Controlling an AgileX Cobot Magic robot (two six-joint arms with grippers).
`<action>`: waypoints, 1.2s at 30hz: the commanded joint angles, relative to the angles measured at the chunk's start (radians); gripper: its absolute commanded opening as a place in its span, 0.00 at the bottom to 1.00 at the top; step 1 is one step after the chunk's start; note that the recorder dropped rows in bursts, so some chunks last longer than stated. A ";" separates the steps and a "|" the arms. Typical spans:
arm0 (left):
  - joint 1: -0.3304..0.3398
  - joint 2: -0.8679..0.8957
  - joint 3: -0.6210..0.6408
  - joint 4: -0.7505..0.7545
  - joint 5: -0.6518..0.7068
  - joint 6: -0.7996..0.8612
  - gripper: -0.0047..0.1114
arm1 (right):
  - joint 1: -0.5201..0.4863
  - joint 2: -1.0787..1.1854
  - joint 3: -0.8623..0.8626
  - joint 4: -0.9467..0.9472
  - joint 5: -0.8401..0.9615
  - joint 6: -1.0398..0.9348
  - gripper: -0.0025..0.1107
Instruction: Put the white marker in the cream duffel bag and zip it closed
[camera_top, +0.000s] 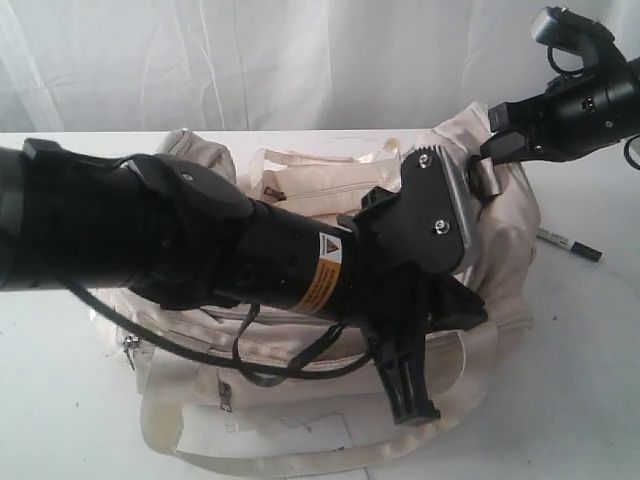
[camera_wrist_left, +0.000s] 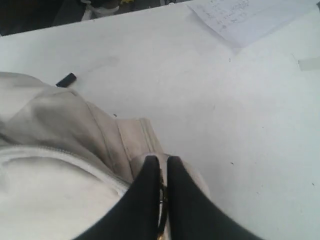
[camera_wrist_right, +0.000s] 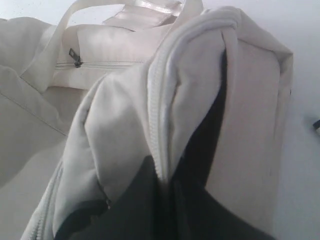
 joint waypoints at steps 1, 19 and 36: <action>-0.026 -0.096 0.094 0.021 -0.043 -0.012 0.04 | -0.045 -0.004 -0.023 0.029 -0.109 0.006 0.02; -0.024 -0.565 0.439 0.021 0.216 -0.082 0.04 | -0.058 -0.004 -0.023 0.013 -0.095 0.014 0.02; -0.024 -0.567 0.459 0.021 0.244 -0.120 0.04 | -0.058 -0.006 -0.023 0.012 -0.046 -0.002 0.02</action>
